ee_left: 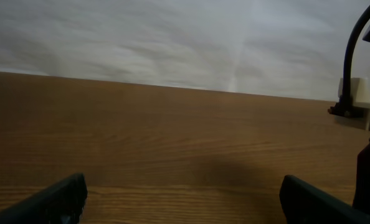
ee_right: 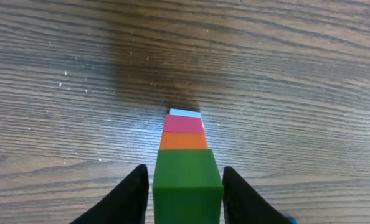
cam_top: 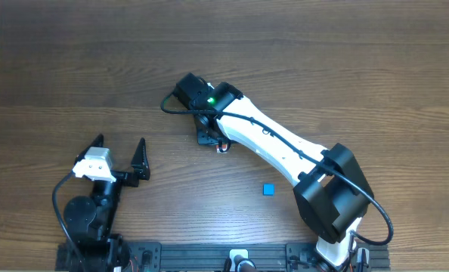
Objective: Stack Cubes
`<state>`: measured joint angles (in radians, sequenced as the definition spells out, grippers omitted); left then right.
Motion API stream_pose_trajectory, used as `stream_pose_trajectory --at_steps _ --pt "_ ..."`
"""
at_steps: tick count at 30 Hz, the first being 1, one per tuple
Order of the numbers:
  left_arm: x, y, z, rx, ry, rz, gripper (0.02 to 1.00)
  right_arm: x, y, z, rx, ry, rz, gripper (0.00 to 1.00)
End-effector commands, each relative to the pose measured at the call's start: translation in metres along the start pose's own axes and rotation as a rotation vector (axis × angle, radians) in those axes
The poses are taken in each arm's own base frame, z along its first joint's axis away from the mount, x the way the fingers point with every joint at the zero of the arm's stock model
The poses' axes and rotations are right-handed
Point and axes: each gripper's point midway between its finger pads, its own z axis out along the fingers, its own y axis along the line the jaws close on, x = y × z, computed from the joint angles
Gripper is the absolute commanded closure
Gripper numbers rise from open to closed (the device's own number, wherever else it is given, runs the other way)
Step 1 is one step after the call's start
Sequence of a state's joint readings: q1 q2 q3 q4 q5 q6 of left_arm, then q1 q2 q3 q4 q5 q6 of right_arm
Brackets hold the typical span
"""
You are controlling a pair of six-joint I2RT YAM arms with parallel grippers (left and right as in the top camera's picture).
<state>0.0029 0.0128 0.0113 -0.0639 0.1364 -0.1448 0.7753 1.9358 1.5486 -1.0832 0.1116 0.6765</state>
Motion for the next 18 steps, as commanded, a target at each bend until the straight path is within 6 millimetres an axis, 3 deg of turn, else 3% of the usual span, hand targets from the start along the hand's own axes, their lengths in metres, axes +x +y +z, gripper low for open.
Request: stream_pose_trajectory --at_steps 1,4,6,7,11,18 --pt "0.001 0.0 0.0 0.006 0.0 0.018 0.018 0.002 0.003 0.003 0.006 0.006 -0.01 0.531" --pt "0.001 0.0 0.0 0.006 0.0 0.018 0.018 0.001 0.003 0.003 0.005 0.004 -0.009 0.338" --pt "0.001 0.0 0.0 0.006 0.0 0.018 0.018 0.001 0.003 0.002 0.003 0.0 -0.01 0.066" --pt "0.001 0.0 0.0 0.006 0.0 0.018 0.018 0.0 0.003 0.002 0.002 -0.002 -0.013 0.007" --pt "0.001 0.0 0.0 0.006 0.0 0.018 0.018 -0.001 0.003 -0.007 -0.009 -0.018 -0.021 0.007" --pt "0.001 0.0 0.0 0.006 0.0 0.018 0.018 0.013 -0.003 -0.044 -0.043 -0.042 -0.078 0.007"
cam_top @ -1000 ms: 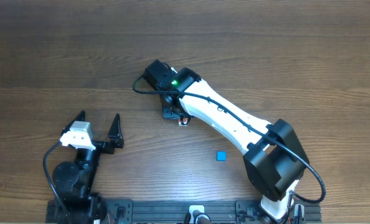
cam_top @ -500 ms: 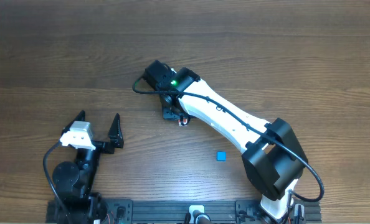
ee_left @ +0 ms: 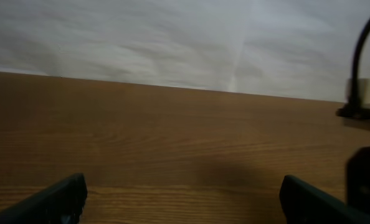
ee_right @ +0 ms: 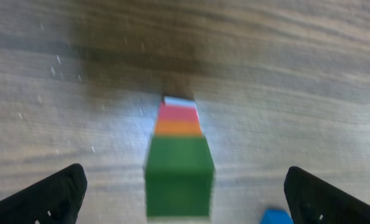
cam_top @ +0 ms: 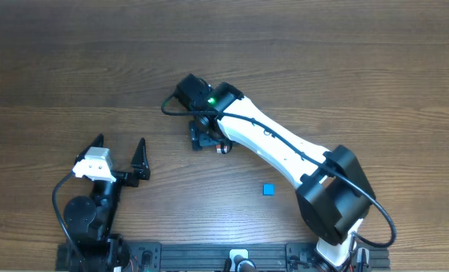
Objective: Stack Cubes
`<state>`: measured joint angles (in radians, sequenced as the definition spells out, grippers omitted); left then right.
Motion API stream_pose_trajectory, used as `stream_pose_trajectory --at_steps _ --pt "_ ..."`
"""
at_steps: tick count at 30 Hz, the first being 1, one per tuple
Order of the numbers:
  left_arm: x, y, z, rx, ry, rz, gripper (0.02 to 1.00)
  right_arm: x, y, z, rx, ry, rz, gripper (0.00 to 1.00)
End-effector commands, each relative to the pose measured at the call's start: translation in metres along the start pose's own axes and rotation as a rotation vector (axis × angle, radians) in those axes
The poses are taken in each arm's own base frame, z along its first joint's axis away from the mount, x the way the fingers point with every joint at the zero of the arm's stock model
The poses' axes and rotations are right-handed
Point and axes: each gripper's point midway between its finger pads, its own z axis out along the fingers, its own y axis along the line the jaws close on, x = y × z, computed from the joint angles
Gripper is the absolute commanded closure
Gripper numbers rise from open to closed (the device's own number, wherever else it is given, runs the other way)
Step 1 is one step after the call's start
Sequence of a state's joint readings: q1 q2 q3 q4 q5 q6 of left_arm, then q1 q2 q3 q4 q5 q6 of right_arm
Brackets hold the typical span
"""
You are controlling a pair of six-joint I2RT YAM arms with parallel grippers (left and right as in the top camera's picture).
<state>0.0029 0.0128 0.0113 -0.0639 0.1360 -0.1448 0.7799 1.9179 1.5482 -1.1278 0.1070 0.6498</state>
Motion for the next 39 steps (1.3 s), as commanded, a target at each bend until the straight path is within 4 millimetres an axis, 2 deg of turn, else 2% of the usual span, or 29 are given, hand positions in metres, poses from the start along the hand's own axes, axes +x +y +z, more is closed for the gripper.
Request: stream_pose_trajectory --at_steps 1,5,11,14,15,19,25,34,39 --pt "0.001 0.0 0.0 0.006 0.0 0.018 0.018 0.009 -0.001 -0.042 -0.06 -0.076 -0.059 0.009" --pt "0.001 0.0 0.0 0.006 0.0 0.018 0.018 0.03 -0.017 -0.048 -0.062 -0.076 -0.058 0.009" --pt "0.001 0.0 0.0 0.006 0.0 0.018 0.018 0.074 -0.049 -0.035 -0.066 -0.063 0.027 0.009" --pt "0.001 0.0 0.0 0.006 0.0 0.018 0.018 0.097 -0.066 -0.018 -0.054 -0.045 0.092 0.007" --pt "0.001 0.0 0.0 0.006 0.0 0.018 0.018 0.11 -0.075 -0.004 -0.044 -0.032 0.134 0.009" --pt "0.001 0.0 0.0 0.006 0.0 0.018 0.018 0.129 -0.083 0.023 -0.042 0.001 0.173 0.007" --pt "0.001 0.0 0.0 0.006 0.0 0.018 0.018 0.138 -0.089 0.046 -0.053 0.015 0.199 0.009" --pt "0.001 0.0 0.0 0.006 0.0 0.018 0.018 0.133 -0.096 0.06 -0.043 -0.017 0.196 0.025" --pt "0.001 0.0 0.0 0.006 0.0 0.018 0.018 0.134 -0.099 0.064 -0.03 -0.01 0.183 0.161"
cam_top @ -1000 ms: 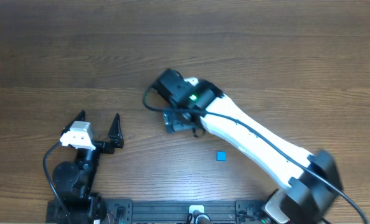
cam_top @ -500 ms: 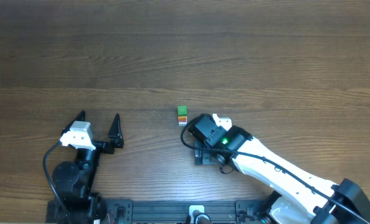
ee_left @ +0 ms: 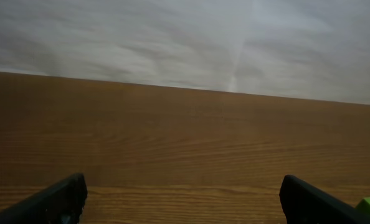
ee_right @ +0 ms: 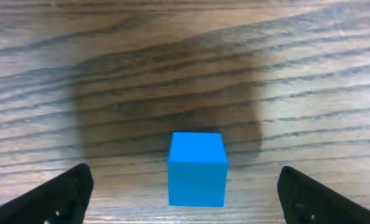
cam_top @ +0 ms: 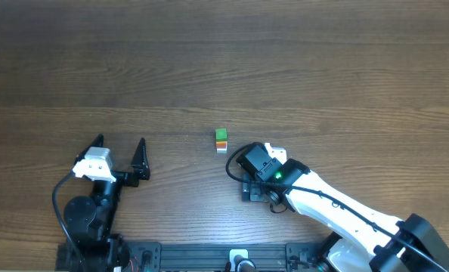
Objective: Stack Cubes
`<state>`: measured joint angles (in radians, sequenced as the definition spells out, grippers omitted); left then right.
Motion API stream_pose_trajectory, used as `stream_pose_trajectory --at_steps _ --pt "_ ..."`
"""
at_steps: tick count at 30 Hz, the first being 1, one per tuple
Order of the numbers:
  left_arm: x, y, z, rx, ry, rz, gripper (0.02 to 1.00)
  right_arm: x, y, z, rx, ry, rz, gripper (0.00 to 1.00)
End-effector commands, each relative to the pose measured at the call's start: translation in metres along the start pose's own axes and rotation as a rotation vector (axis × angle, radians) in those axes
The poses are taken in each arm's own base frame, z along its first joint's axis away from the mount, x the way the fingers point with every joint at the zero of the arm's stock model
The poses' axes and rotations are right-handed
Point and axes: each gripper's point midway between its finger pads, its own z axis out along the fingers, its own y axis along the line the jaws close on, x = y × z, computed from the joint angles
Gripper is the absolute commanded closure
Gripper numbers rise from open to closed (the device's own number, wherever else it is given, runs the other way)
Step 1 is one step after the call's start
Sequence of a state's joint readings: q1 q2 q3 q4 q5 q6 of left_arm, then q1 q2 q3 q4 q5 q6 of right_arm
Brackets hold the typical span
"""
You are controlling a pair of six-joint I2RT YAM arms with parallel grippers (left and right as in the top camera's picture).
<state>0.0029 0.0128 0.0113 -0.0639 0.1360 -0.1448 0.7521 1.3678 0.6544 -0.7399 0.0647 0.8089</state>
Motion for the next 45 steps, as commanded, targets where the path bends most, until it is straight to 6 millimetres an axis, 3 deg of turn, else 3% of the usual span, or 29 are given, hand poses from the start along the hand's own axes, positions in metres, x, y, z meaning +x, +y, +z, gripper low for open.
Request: stream_pose_trajectory --at_steps 1,14,22,35,40,45 --pt "0.001 0.0 0.0 0.006 0.0 0.018 0.02 -0.002 -0.006 0.004 0.027 -0.007 -0.008 0.178" --pt "0.001 0.0 0.0 0.006 0.0 0.018 0.018 -0.001 -0.006 0.018 0.051 0.016 -0.011 0.369" --pt "0.001 0.0 0.0 0.006 0.0 0.018 0.02 -0.001 -0.005 0.018 0.049 0.015 -0.01 0.667" --pt "0.001 0.0 0.0 0.006 0.0 0.018 0.018 -0.003 -0.003 0.017 0.042 0.008 -0.009 0.871" --pt "0.001 0.0 0.0 0.006 0.0 0.018 0.018 -0.02 0.012 -0.005 0.022 -0.013 -0.043 0.921" --pt "0.001 0.0 0.0 0.006 0.0 0.018 0.02 -0.067 0.036 -0.066 0.02 -0.129 -0.05 0.98"
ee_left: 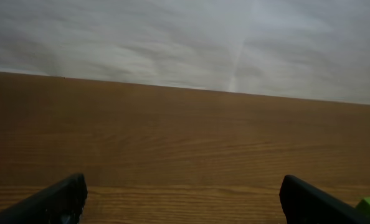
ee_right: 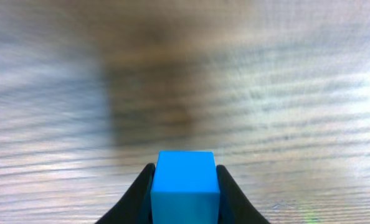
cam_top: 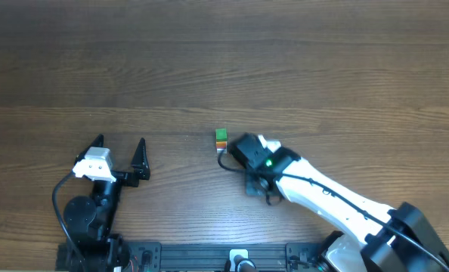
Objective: Stack Cubes
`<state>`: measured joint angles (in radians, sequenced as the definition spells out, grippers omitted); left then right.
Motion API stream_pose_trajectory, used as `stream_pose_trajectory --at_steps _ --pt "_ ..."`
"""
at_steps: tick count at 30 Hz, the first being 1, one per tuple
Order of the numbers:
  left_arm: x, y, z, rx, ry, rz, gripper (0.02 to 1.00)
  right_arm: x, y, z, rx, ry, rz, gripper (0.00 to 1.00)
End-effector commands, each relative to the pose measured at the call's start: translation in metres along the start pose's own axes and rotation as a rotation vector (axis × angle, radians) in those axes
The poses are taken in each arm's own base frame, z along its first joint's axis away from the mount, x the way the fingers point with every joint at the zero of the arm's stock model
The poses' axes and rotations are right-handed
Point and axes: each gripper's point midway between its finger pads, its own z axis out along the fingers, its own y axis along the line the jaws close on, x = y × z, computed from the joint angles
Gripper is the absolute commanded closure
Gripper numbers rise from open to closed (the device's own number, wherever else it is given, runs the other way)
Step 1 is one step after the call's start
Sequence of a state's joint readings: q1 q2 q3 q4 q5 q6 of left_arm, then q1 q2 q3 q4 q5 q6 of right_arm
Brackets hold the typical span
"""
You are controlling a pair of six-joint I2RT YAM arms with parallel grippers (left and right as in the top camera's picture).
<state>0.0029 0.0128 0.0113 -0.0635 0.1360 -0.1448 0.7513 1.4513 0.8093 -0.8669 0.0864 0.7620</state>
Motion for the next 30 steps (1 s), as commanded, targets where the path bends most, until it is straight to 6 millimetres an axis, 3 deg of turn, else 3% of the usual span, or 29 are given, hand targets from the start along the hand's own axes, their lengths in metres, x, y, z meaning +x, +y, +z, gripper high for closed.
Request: stream_pose_trajectory --at_steps 1,5,9,19,30 --pt "0.001 0.0 0.0 0.006 0.0 0.018 0.018 -0.06 0.026 -0.065 -0.043 -0.176 0.003 0.989" --pt "0.001 0.0 0.0 0.006 0.0 0.018 0.018 -0.092 0.047 -0.113 -0.091 -0.257 -0.002 0.991" --pt "0.001 0.0 0.0 0.006 0.0 0.018 0.02 -0.108 0.062 -0.13 -0.087 -0.261 -0.012 0.989" --pt "0.001 0.0 0.0 0.006 0.0 0.018 0.018 -0.12 0.097 -0.089 -0.045 -0.16 -0.049 0.989" --pt "0.001 0.0 0.0 0.006 0.0 0.018 0.018 -0.118 0.111 -0.088 -0.066 -0.177 -0.073 0.991"
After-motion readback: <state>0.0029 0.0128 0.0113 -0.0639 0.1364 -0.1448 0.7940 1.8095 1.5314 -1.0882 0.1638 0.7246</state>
